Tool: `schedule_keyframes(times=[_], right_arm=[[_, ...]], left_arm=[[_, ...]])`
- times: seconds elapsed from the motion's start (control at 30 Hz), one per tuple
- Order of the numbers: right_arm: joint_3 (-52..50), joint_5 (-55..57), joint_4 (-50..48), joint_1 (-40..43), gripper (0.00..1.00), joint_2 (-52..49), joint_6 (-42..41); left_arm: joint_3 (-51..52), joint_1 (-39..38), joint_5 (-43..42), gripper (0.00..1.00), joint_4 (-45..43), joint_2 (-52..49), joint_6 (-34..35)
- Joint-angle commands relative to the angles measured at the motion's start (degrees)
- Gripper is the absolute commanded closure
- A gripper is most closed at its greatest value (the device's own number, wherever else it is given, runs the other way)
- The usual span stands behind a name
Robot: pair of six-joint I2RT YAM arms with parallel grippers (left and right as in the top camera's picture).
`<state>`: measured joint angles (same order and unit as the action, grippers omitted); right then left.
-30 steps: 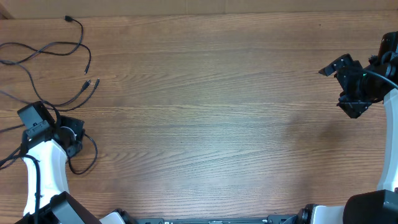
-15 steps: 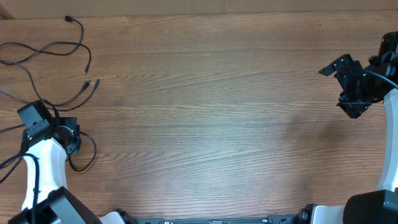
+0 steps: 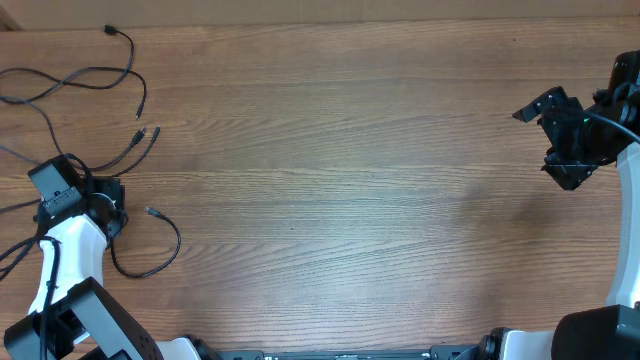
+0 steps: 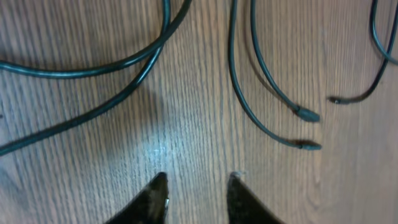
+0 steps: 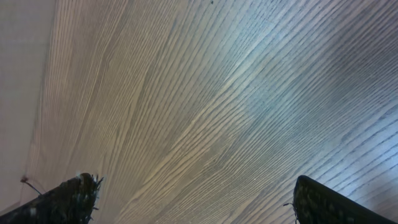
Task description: Untangle cables
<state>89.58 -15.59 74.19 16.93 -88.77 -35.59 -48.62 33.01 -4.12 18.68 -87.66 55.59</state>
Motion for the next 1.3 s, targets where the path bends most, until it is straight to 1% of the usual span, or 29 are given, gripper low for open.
schedule_keyframes(times=[0.0, 0.03, 0.07, 0.13, 0.23, 0.27, 0.4, 0.47, 0.6, 0.67, 0.87, 1.13, 1.17, 1.27], right_arm=[[0.9, 0.6, -0.2, 0.1, 0.00, 0.6, 0.0], [0.9, 0.6, -0.2, 0.1, 0.00, 0.6, 0.0], [0.9, 0.6, -0.2, 0.1, 0.00, 0.6, 0.0], [0.9, 0.6, -0.2, 0.1, 0.00, 0.6, 0.0], [0.9, 0.6, -0.2, 0.1, 0.00, 0.6, 0.0], [0.9, 0.6, -0.2, 0.1, 0.00, 0.6, 0.0], [0.9, 0.6, -0.2, 0.1, 0.00, 0.6, 0.0], [0.9, 0.6, -0.2, 0.1, 0.00, 0.6, 0.0], [0.9, 0.6, -0.2, 0.1, 0.00, 0.6, 0.0], [0.9, 0.6, -0.2, 0.1, 0.00, 0.6, 0.0], [0.9, 0.6, -0.2, 0.1, 0.00, 0.6, 0.0], [0.9, 0.6, -0.2, 0.1, 0.00, 0.6, 0.0], [0.9, 0.6, -0.2, 0.1, 0.00, 0.6, 0.0], [0.9, 0.6, -0.2, 0.1, 0.00, 0.6, 0.0]], left_arm=[[-1.2, 0.2, -0.5, 0.42, 0.7, 0.3, -12.5], [-1.3, 0.2, -0.8, 0.29, 1.3, 0.6, -14.9], [-1.6, 0.2, -1.1, 0.20, 2.8, 1.0, -18.3], [-2.2, 0.2, -0.7, 0.13, 6.6, 2.1, -21.8], [-2.4, 0.3, 0.6, 0.00, 10.8, 4.2, -22.2], [-2.4, 0.3, 0.6, 0.01, 11.9, 4.8, -22.0], [-2.4, 0.3, 2.9, 0.01, 17.8, 6.3, -17.6], [-2.3, 0.3, 6.1, 0.01, 20.3, 6.3, -15.9], [-2.1, 0.5, 16.0, 0.00, 23.9, 5.8, -13.6], [-2.1, 0.8, 17.7, 0.00, 24.9, 5.3, -12.1], [-2.1, 1.9, 12.8, 0.00, 26.1, 3.1, -11.8], [-2.1, 1.9, 9.2, 0.00, 29.1, -3.1, -11.8], [-2.1, 1.9, 9.0, 0.01, 29.1, -3.7, -11.8], [-2.1, 1.9, 9.0, 0.09, 28.7, -5.1, -11.8]])
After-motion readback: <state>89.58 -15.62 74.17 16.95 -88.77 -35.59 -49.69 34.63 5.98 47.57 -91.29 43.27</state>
